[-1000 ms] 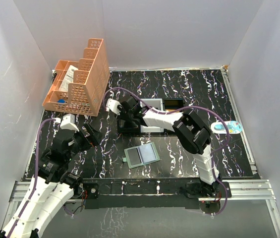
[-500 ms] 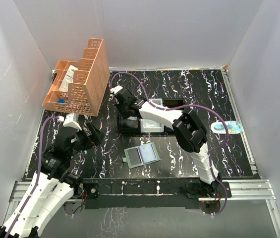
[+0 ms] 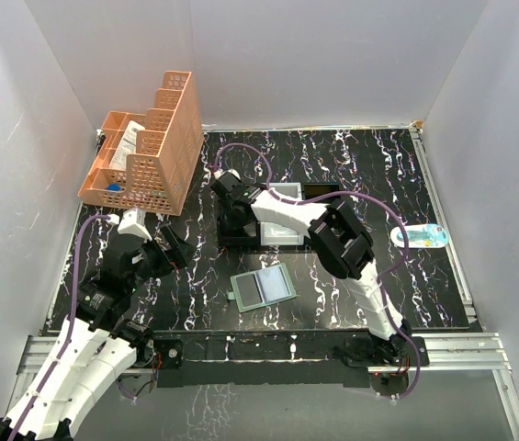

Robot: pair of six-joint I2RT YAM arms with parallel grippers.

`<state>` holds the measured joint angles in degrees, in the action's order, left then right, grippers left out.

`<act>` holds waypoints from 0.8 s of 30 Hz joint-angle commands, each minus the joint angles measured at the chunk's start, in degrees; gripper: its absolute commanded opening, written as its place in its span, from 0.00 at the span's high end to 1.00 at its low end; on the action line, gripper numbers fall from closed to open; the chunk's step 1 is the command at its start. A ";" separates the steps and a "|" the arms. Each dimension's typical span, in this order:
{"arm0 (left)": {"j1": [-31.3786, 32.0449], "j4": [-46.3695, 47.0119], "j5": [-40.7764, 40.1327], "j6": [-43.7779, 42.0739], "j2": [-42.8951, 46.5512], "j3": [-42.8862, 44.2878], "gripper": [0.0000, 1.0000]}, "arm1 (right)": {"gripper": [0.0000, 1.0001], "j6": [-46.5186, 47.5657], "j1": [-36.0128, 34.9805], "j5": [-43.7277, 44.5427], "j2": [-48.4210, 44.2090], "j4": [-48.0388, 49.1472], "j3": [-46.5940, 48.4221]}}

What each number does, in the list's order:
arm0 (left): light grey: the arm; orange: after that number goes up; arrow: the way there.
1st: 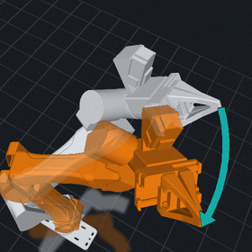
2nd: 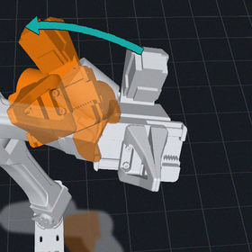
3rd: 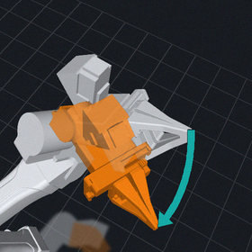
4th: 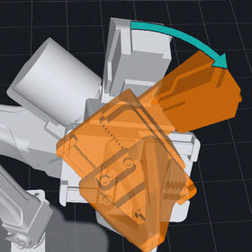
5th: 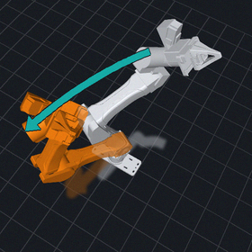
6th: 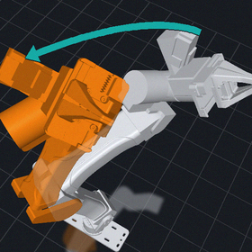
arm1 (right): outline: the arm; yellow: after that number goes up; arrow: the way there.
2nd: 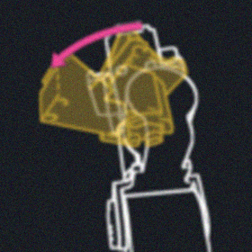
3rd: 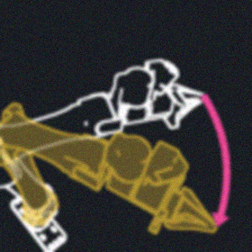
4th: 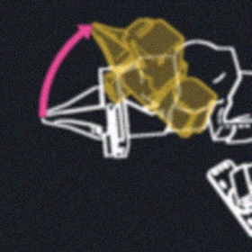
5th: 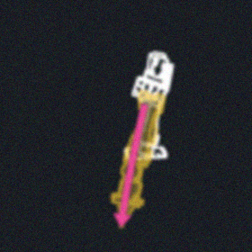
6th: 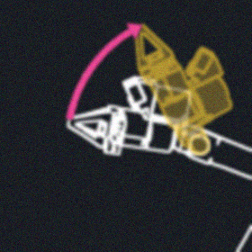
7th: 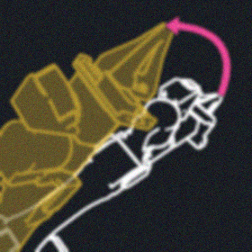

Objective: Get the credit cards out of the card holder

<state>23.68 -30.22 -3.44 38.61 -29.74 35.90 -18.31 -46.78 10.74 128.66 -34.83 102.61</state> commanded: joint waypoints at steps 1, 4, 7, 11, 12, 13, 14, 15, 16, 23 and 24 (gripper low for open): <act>-0.28 0.13 0.48 0.06 0.20 0.91 0.01 | 0.88 -2.36 -0.06 6.94 2.82 -0.37 4.23; -0.32 0.01 0.39 0.07 0.29 0.70 0.01 | 0.86 -2.88 -0.02 8.96 3.57 0.13 4.52; -0.31 0.15 0.52 0.06 0.29 0.34 0.01 | 0.84 -3.39 -0.06 10.20 4.03 0.23 4.46; -0.33 0.17 0.54 0.15 0.38 0.01 0.01 | 0.79 -3.79 -0.06 11.77 3.97 0.54 3.33; -0.30 0.17 0.62 0.15 0.38 -0.02 0.01 | 0.78 -3.76 -0.06 12.09 4.04 0.51 3.11; -0.35 0.16 0.64 0.16 0.42 -0.07 0.01 | 0.77 -3.84 -0.06 12.51 4.05 0.46 2.90; -0.31 0.17 0.64 0.23 0.46 -0.17 0.01 | 0.76 -3.80 -0.06 12.76 4.12 0.54 2.75; -0.30 0.26 0.68 0.26 0.51 -0.21 0.01 | 0.75 -3.65 -0.06 12.81 4.22 0.68 2.62; -0.33 0.25 0.68 0.17 0.55 -0.24 0.01 | 0.75 -3.59 -0.06 12.67 4.29 0.88 2.52; -0.30 0.52 0.64 0.18 0.21 -0.84 0.01 | 0.75 -3.94 -0.06 17.46 4.09 2.43 1.27; -0.30 0.51 0.63 0.20 0.21 -0.88 0.01 | 0.76 -4.17 -0.05 18.39 3.69 3.35 0.56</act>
<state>23.68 -30.02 -3.44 38.76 -29.58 35.46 -21.41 -46.94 23.73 131.63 -32.80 105.16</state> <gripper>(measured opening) 0.986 0.253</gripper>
